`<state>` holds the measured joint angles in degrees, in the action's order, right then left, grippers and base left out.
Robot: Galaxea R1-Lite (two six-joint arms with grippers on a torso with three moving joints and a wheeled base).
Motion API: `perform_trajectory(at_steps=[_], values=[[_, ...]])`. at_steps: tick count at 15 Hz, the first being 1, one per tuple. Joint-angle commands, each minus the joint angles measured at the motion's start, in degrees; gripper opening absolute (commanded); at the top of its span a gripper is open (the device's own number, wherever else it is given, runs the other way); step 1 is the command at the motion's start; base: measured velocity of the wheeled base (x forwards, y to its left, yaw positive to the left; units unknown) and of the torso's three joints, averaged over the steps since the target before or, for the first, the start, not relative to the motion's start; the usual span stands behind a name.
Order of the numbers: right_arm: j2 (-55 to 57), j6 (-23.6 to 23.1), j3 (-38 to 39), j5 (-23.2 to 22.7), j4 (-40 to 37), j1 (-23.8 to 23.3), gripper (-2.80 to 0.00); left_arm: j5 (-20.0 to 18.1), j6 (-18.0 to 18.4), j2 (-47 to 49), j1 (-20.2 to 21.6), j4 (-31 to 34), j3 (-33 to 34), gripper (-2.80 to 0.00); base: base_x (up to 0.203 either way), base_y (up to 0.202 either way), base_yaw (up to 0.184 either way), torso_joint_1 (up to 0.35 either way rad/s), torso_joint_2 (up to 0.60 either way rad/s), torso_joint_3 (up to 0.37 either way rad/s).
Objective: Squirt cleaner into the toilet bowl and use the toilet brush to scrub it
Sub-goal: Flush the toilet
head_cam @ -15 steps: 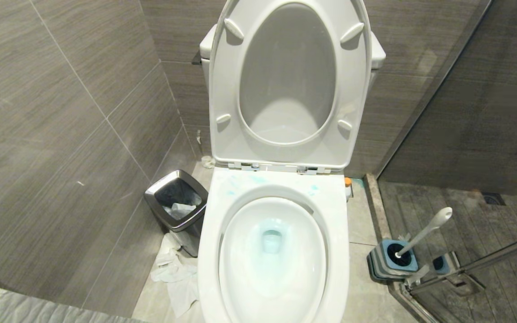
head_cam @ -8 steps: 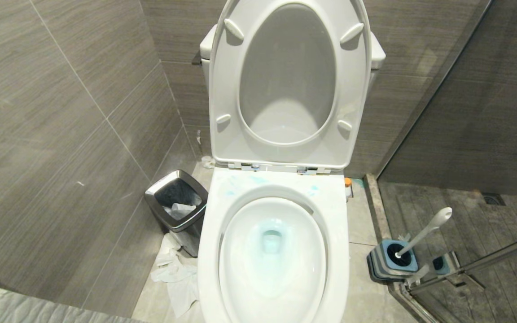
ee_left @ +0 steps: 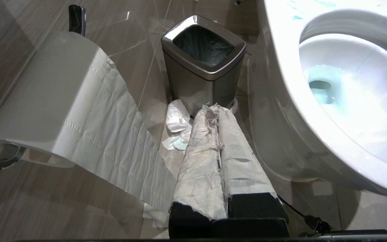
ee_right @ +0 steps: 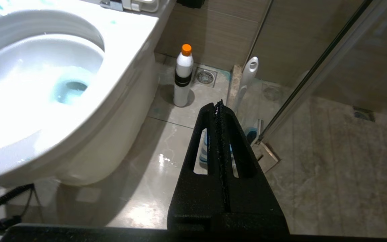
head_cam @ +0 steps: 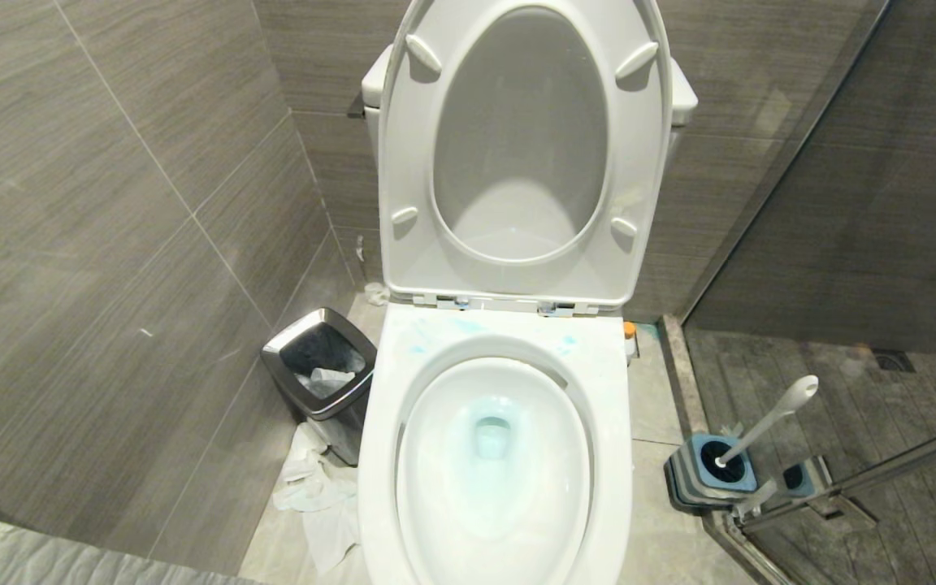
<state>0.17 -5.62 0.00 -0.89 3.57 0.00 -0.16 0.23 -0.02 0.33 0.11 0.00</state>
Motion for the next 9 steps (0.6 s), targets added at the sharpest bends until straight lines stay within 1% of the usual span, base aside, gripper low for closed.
perform_trajectory(at_steps=[1,2,3,9], values=[[-0.2,2.5,1.4,0.2,0.0,0.0,-2.80,0.0,0.0,0.0,0.0,0.0,0.1,-2.80,0.000,0.000,0.000,0.000,0.00,0.000],[-0.2,3.7,1.4,0.2,0.0,0.0,-2.80,0.0,0.1,0.0,0.0,0.0,0.1,-2.80,0.000,0.000,0.000,0.000,0.00,0.000],[-0.2,4.0,1.4,0.2,0.0,0.0,-2.80,0.0,0.0,0.0,0.0,0.0,0.1,-2.80,0.000,0.000,0.000,0.000,0.00,0.000],[-0.2,4.0,1.4,0.2,-0.1,0.0,-2.80,0.0,0.0,0.0,0.0,0.0,0.1,-2.80,0.000,0.000,0.000,0.000,0.00,0.000]])
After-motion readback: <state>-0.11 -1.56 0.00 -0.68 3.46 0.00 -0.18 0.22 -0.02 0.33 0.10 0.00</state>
